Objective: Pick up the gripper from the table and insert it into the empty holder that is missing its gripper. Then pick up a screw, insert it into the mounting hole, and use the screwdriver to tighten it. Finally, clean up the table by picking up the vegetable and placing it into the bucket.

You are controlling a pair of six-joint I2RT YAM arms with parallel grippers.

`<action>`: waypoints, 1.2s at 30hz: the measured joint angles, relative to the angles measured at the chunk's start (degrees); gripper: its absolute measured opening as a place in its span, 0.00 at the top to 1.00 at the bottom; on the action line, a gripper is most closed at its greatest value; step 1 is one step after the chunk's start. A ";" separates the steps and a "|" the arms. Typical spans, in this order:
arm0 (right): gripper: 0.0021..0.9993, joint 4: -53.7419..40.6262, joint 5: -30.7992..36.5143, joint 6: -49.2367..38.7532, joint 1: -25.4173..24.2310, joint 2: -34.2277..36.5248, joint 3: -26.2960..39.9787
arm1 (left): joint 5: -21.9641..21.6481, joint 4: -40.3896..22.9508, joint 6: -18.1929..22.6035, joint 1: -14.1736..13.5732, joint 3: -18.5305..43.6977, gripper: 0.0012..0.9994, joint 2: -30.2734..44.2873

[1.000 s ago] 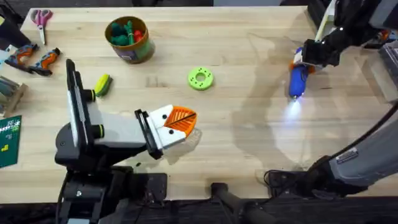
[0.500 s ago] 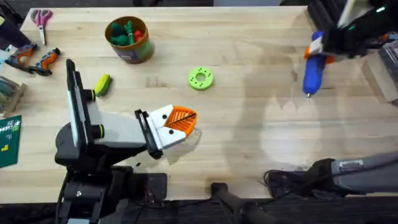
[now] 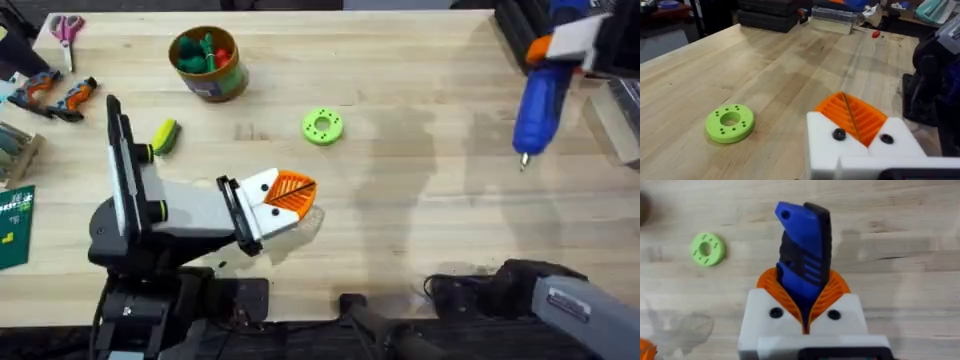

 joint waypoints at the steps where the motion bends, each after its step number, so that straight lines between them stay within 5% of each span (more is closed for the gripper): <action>1: 0.97 -1.14 -0.29 0.00 0.50 -1.75 0.00 | 0.00 0.00 0.00 0.00 0.00 1.00 -0.02; 7: 0.97 -0.86 -1.17 0.31 2.91 -12.93 -2.40 | 0.00 0.00 0.00 0.00 0.00 1.00 -0.02; 15: 0.97 14.84 -6.38 5.13 3.04 -23.95 -19.44 | 0.00 0.00 0.00 0.00 0.00 1.00 -0.01; 24: 0.97 36.37 -27.16 5.82 3.13 -20.57 -33.28 | 0.00 0.01 0.00 0.00 0.00 1.00 0.00; 31: 0.97 54.18 -45.85 1.37 5.66 -15.56 -34.14 | 0.00 0.00 0.00 0.00 0.00 1.00 -0.02; 36: 0.97 63.66 -51.52 2.46 11.77 -14.70 -34.14 | 0.00 0.00 0.00 0.00 0.00 1.00 0.00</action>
